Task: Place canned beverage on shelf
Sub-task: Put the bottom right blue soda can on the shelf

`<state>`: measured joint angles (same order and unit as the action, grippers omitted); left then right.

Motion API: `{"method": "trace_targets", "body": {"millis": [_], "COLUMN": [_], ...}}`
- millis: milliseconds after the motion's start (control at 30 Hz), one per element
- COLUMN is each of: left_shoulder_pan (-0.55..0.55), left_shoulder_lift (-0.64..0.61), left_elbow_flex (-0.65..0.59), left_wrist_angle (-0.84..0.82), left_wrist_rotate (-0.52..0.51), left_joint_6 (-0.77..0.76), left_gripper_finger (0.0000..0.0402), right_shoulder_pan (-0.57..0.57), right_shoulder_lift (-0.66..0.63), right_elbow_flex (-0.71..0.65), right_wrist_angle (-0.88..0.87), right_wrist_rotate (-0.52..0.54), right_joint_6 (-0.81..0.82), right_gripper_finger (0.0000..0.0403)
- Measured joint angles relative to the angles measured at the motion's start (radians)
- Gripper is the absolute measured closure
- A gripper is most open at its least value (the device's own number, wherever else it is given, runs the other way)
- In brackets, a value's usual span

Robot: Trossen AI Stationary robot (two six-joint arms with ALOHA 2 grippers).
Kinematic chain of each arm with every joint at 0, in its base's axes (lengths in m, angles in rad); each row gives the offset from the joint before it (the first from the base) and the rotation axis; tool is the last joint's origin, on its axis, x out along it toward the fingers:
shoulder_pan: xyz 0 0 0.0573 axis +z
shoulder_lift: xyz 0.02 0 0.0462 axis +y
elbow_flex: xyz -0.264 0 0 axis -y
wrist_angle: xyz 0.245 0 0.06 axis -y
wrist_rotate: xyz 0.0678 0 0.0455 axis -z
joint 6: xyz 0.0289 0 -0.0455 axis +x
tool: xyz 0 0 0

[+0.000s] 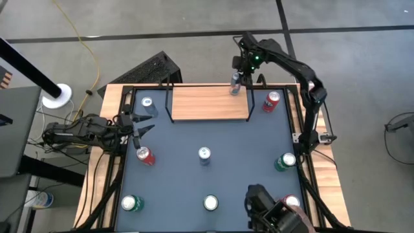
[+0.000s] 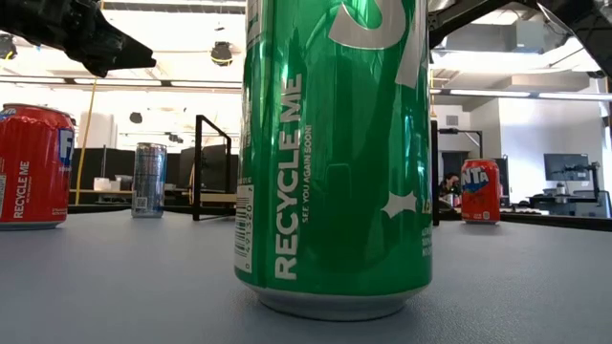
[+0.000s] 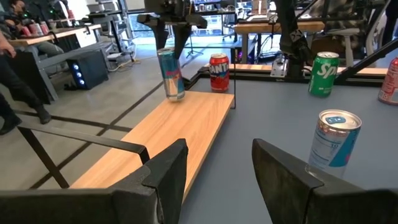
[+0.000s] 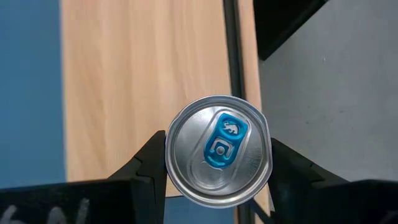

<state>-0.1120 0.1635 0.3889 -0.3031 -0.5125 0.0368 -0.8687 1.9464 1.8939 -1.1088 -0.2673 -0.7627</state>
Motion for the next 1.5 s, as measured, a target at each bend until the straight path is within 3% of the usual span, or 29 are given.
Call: {"method": "trace_targets", "body": {"millis": [400, 733, 1500], "left_shoulder_pan": [0.000, 0.000, 0.000], "left_shoulder_lift": [0.000, 0.000, 0.000], "left_elbow_flex": [0.000, 0.000, 0.000], "left_wrist_angle": [0.000, 0.000, 0.000], "left_wrist_rotate": [0.000, 0.000, 0.000], "left_joint_6": [0.000, 0.000, 0.000], "left_gripper_finger": [0.0230, 0.0230, 0.0230], "right_shoulder_pan": [-0.009, -0.009, 0.002], "right_shoulder_lift": [0.006, 0.006, 0.006], "right_elbow_flex": [-0.002, -0.002, -0.002], "right_wrist_angle": [0.003, 0.028, 0.024], "right_wrist_rotate": [0.005, 0.006, 0.019], "right_joint_6": [0.033, 0.055, 0.047], "right_gripper_finger": [0.0210, 0.0165, 0.0163]}}
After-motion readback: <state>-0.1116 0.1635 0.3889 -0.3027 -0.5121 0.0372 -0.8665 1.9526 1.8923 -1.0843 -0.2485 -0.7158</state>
